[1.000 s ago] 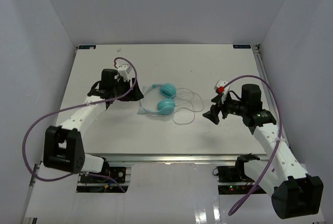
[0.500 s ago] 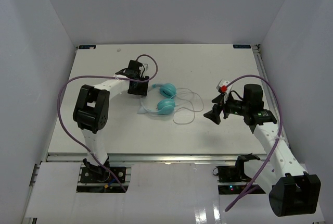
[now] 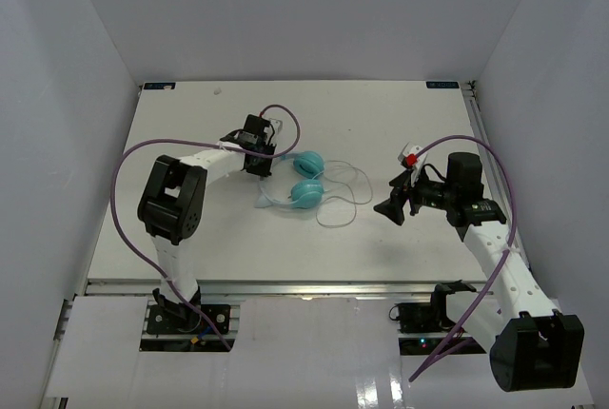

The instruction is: Wrap the headphones

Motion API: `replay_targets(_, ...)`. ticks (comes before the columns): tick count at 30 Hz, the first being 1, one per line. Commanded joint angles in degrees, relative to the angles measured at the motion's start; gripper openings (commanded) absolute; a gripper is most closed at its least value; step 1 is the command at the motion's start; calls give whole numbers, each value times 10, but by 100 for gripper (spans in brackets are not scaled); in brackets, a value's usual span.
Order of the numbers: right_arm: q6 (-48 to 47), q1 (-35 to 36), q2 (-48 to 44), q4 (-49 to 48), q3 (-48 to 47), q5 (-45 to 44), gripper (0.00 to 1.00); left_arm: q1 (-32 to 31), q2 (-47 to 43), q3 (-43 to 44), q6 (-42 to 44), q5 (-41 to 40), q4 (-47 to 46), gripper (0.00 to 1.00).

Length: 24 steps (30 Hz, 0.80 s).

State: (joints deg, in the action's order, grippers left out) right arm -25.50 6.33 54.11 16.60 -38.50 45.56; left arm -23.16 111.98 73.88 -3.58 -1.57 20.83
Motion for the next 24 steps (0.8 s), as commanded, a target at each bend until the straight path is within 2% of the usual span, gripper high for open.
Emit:
replay_targets(1, 8, -4, -7, -10, 1, 12, 90, -7, 7, -40, -19, 66, -17, 10)
replay_targets(2, 8, -4, -7, -9, 1, 12, 90, -7, 2, -45, -22, 71, -22, 4)
replay_targets(4, 0, -4, -5, -2, -1, 15, 90, -8, -19, -56, -37, 79, -26, 0)
replay_targets(8, -33, -4, 10, 29, -17, 20, 90, -7, -95, -92, -78, 95, -31, 0)
replay_targets(12, -95, -2, 65, 90, -73, 54, 90, -12, -256, -172, -143, 90, -34, 0)
replay_targets(17, -236, 22, 112, 159, -144, 78, 90, -31, -408, -246, -159, 33, -21, 0)
replay_targets(20, -358, 34, 133, 180, -186, 118, 90, -32, -488, -269, -162, 13, 3, 0)
replay_targets(24, -404, 61, 165, 162, -231, 160, 90, -34, -540, -271, -160, -10, 27, 0)
